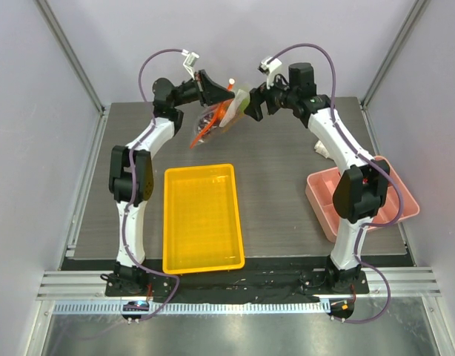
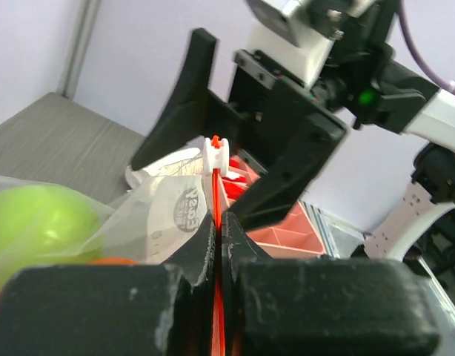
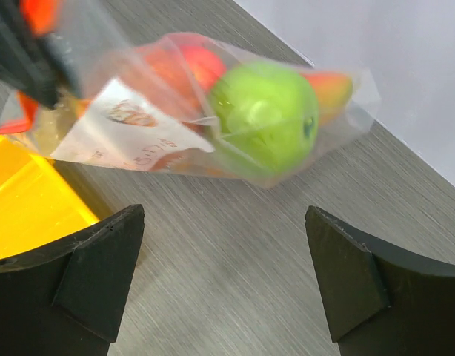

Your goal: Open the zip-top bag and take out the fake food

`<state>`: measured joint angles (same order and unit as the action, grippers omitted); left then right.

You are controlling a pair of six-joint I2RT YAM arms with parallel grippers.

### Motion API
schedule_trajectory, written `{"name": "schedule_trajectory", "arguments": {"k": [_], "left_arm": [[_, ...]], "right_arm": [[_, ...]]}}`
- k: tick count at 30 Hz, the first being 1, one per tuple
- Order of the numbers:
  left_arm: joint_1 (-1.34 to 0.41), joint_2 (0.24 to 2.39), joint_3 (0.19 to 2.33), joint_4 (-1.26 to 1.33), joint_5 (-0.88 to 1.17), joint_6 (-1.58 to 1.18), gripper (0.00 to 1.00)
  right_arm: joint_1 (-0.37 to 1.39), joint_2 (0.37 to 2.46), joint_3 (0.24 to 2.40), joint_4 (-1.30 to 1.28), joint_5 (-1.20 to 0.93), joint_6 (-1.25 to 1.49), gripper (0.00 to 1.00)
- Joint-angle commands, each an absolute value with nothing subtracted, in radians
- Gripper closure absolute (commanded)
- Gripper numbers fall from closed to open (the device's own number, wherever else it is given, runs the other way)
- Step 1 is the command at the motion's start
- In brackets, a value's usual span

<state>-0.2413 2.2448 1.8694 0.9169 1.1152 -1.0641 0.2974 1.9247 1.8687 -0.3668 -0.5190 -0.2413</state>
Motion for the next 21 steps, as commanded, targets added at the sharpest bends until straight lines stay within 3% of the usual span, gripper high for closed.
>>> {"name": "schedule_trajectory", "arguments": {"k": [1,6,14,17,21], "left_arm": [[-0.262,2.256,1.939,1.047,1.189,-1.109,1.0],[-0.279,2.319,2.068,1.051,1.304,-1.204,1.0],[-0.298,2.355,2.099,1.057,1.345,-1.241,1.0],[-0.313,2.355,2.097,1.095,1.353,-1.276,1.0],[-0.321,2.359,2.114,1.092,1.361,-1.29,1.0]], "right_arm": [[0.281,1.878,1.902,-0.365,-0.589,-0.285,0.05],[0.273,1.882,1.905,-0.394,-0.734,-0.405,0.07],[0.265,1.87,1.85,-0.331,-0.825,-0.43,0.08],[0.259,1.913,1.879,-0.331,-0.873,-0.405,0.19],[0.255,1.93,1.896,-0.337,-0.913,-0.385,0.49]]}}
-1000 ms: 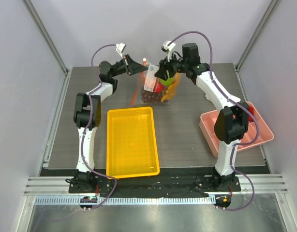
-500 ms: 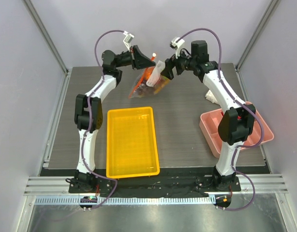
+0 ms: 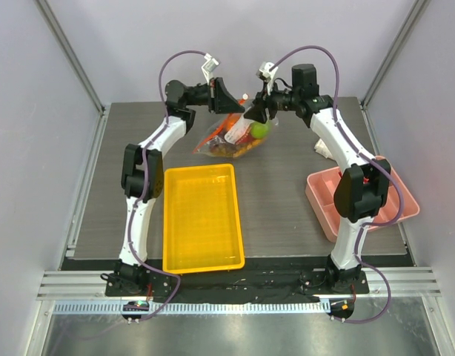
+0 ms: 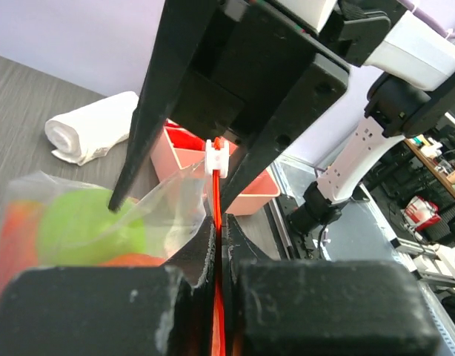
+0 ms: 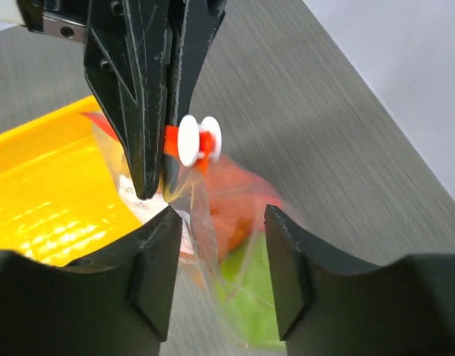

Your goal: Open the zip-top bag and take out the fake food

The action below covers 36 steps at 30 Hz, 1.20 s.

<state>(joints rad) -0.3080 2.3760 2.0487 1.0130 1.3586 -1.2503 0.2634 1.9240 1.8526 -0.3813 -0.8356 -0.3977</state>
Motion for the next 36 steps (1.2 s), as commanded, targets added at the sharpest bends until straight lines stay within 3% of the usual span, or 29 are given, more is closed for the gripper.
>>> {"name": "schedule_trajectory", "arguments": {"k": [1,2,3,4,5,6,8,9,10,13,16,22,29,36], "left_arm": [[-0.321,2.361,2.118,1.092,1.365,-1.296,1.0],[-0.321,2.362,2.125,1.091,1.365,-1.301,1.0],[-0.322,2.364,2.128,1.092,1.367,-1.302,1.0],[-0.321,2.358,2.129,1.095,1.368,-1.307,0.99],[-0.318,2.352,2.108,1.101,1.358,-1.316,0.92],[-0.302,2.336,2.083,1.152,1.339,-1.328,0.75],[-0.282,2.271,2.017,1.158,1.277,-1.294,0.49],[-0.272,2.246,1.952,1.128,1.261,-1.261,0.29],[-0.272,2.221,1.922,1.083,1.252,-1.218,0.27],[-0.282,2.119,1.841,0.82,1.192,-0.944,0.28],[-0.298,2.076,1.833,0.607,1.132,-0.743,0.37],[-0.325,2.025,1.773,0.53,0.987,-0.599,0.41],[-0.38,2.019,1.796,0.416,0.923,-0.431,0.58],[-0.38,2.057,1.853,0.426,0.939,-0.459,0.57]], "right_arm": [[0.253,1.933,1.896,-0.339,-0.926,-0.384,0.6],[0.252,1.934,1.898,-0.336,-0.937,-0.379,0.88],[0.25,1.94,1.898,-0.333,-0.937,-0.373,0.99],[0.249,1.945,1.901,-0.331,-0.934,-0.353,0.99],[0.249,1.948,1.905,-0.331,-0.91,-0.344,0.99],[0.247,1.948,1.904,-0.331,-0.902,-0.333,0.99],[0.233,1.93,1.881,-0.331,-0.916,-0.322,0.99],[0.232,1.922,1.873,-0.33,-0.926,-0.319,0.99],[0.23,1.916,1.864,-0.328,-0.933,-0.315,0.99],[0.224,1.91,1.87,-0.327,-0.939,-0.279,0.99],[0.222,1.917,1.905,-0.348,-0.96,-0.25,0.99],[0.225,1.907,1.899,-0.362,-0.942,-0.245,0.99],[0.224,1.893,1.887,-0.365,-0.94,-0.255,0.99],[0.225,1.896,1.887,-0.377,-0.951,-0.27,0.99]]}}
